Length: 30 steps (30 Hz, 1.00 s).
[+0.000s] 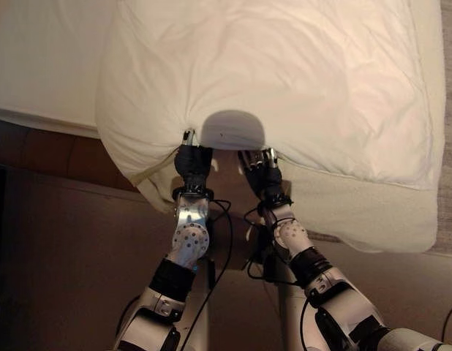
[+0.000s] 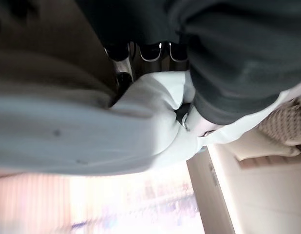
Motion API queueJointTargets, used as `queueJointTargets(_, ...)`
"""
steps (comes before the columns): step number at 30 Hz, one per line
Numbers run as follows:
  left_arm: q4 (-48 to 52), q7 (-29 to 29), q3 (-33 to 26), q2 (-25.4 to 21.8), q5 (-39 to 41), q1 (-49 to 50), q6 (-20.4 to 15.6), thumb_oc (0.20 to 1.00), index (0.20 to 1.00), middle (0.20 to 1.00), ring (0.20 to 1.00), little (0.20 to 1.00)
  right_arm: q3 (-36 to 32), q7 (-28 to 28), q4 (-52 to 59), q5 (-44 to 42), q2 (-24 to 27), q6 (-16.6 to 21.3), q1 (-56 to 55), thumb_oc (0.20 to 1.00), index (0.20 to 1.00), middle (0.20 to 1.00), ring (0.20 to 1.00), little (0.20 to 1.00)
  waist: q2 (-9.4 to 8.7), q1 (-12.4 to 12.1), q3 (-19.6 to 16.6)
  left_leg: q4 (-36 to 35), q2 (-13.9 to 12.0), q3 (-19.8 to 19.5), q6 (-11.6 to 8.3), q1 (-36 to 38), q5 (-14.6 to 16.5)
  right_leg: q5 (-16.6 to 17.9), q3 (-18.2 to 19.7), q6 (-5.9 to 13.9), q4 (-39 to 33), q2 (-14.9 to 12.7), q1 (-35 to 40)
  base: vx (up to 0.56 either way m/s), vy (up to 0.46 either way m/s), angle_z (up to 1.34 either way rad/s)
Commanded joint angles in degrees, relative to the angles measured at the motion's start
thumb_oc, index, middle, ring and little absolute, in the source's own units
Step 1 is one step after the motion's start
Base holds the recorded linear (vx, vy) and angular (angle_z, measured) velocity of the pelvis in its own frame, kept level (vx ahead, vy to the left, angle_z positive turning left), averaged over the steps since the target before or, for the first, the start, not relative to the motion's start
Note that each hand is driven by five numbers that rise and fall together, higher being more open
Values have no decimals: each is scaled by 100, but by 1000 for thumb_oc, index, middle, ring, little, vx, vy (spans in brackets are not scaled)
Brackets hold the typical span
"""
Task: Make the bed
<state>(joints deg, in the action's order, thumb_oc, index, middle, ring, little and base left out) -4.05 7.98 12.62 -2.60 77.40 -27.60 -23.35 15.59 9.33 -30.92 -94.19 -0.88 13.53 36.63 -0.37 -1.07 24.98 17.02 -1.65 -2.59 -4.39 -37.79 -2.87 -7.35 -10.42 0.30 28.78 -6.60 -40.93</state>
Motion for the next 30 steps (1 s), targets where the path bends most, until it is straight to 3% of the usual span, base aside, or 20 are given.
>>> queueJointTargets(1,1034,83,-400,-73,-627,75,-612,200,200,200,200,200,-300,145,576,-202,15,315,-62,1000,1000,1000,1000,1000,200,-180,-360,144,286,69,205,-253,174,474,97,445,-730,108,153,31,30,2)
queueJointTargets(3,1019,346,-825,-134,-900,264,-734,200,200,200,200,200,-546,250,802,-146,209,383,-180,1000,1000,1000,1000,1000,210,-161,-387,194,274,69,228,-252,242,419,110,449,-693,104,150,0,0,0)
queueJointTargets(17,902,1196,-1808,-334,-1491,619,-984,200,200,200,200,200,-1453,-81,939,96,878,592,-429,1000,1000,1000,1000,1000,278,-89,-515,288,230,136,229,-409,267,356,173,443,-561,117,-58,4,1,0)
queueJointTargets(25,921,1353,-1992,-344,-1616,655,-952,200,200,200,200,200,-1513,-107,909,362,1080,378,-738,1000,1000,1000,1000,1000,251,-13,-549,235,189,158,227,-429,251,367,189,456,-614,138,-89,0,0,0)
queueJointTargets(30,880,1461,-2131,-385,-1707,671,-993,200,200,200,200,200,-1790,-128,903,292,1133,502,-825,1000,1000,1000,1000,1000,244,22,-567,236,184,168,200,-439,239,378,200,459,-643,146,-75,7,-3,-2)
